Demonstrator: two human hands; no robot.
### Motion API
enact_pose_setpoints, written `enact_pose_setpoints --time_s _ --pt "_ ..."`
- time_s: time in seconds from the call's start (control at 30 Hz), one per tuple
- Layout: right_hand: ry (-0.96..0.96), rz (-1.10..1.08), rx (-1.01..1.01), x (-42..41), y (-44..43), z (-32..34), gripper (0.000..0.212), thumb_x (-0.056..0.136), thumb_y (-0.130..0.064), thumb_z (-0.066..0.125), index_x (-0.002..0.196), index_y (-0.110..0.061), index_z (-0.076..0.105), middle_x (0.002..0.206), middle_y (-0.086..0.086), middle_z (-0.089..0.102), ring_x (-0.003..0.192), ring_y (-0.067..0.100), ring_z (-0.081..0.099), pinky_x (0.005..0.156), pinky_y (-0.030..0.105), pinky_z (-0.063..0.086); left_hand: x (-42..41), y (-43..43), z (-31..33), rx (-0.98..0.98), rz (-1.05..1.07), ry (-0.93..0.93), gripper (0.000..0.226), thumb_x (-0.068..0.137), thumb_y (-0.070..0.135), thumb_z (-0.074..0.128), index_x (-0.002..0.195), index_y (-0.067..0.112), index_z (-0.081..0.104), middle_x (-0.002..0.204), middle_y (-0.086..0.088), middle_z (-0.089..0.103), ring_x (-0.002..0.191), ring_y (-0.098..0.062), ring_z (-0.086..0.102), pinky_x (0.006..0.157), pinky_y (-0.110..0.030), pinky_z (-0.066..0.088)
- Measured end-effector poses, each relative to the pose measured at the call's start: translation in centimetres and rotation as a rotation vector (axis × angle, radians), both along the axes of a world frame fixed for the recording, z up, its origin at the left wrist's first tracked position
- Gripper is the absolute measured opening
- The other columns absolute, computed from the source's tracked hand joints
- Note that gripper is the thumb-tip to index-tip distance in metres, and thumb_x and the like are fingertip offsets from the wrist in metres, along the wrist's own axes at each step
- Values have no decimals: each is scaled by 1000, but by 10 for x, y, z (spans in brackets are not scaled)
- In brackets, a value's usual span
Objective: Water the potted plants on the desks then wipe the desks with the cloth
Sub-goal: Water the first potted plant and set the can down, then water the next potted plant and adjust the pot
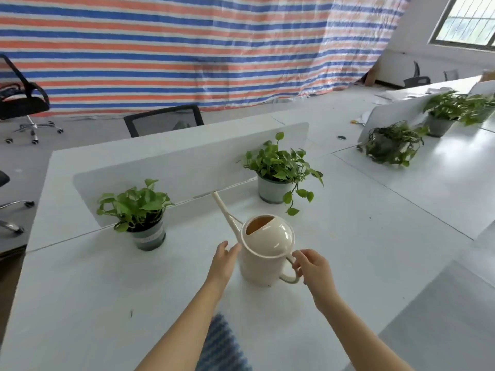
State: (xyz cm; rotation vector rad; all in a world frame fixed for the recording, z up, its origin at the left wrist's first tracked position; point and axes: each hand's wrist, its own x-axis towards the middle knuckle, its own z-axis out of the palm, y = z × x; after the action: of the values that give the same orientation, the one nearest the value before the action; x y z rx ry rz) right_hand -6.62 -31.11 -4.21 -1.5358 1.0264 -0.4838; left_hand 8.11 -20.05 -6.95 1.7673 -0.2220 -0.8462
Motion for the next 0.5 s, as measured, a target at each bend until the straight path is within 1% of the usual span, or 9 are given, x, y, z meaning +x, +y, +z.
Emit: enact_pose_setpoints --time_s 0.07,0.1,0.17,0.23,0.3,0.33,0.4,0.43,0.5 --pt "51 -37 -30 -2 -21 -8 18 90 -17 50 83 -3 58 76 6 54 71 19 48 58 25 37 0 -14 4 -7 9 -15 65 94 44 40 147 16 16 155 -6 21 140 -27 26 112 -43 28" --pt "69 -22 -27 0 -30 -13 20 91 -22 49 86 -5 57 78 4 54 73 17 49 61 24 37 3 -21 5 -10 25 -26 67 94 45 40 147 16 14 155 -6 20 141 -27 25 112 -43 27" --pt "132 92 19 9 -50 -20 26 91 -35 49 91 -10 55 82 0 55 75 12 51 63 23 39 11 -39 2 -12 103 -36 71 92 46 44 148 15 12 155 -7 19 141 -27 25 112 -43 27" --pt "201 259 72 20 -64 -28 34 89 -46 49 88 -12 53 80 0 55 75 12 52 67 23 40 20 -54 -1 -12 234 12 77 90 41 52 148 14 10 154 -8 22 139 -28 29 110 -43 31" --pt "220 435 125 25 -80 -34 41 88 -50 48 77 -11 52 73 1 55 67 12 53 65 20 42 27 -71 -8 -49 386 113 85 85 33 60 148 14 7 149 -10 30 129 -31 41 99 -42 42" --pt "224 502 145 26 -85 -37 43 87 -51 47 77 -10 54 72 2 56 66 12 54 65 19 43 30 -76 -11 -73 431 156 88 83 32 63 148 15 6 146 -13 34 122 -32 47 92 -41 47" --pt "248 608 183 28 -99 -41 52 87 -56 44 87 -7 61 77 2 62 72 13 59 68 16 44 35 -82 -19 -82 447 192 89 81 35 65 148 18 8 145 -14 36 116 -33 52 86 -41 50" --pt "263 666 202 29 -105 -44 55 87 -58 41 86 -7 63 77 1 64 73 12 60 70 16 45 37 -84 -23 -79 439 201 87 81 38 64 147 18 11 146 -13 36 114 -33 53 86 -41 50" --pt "277 765 264 31 -111 -47 59 88 -61 33 74 -12 63 72 -1 64 70 9 59 77 19 43 40 -84 -27 -82 411 227 83 81 42 63 145 14 19 144 -14 41 104 -31 57 72 -38 52"
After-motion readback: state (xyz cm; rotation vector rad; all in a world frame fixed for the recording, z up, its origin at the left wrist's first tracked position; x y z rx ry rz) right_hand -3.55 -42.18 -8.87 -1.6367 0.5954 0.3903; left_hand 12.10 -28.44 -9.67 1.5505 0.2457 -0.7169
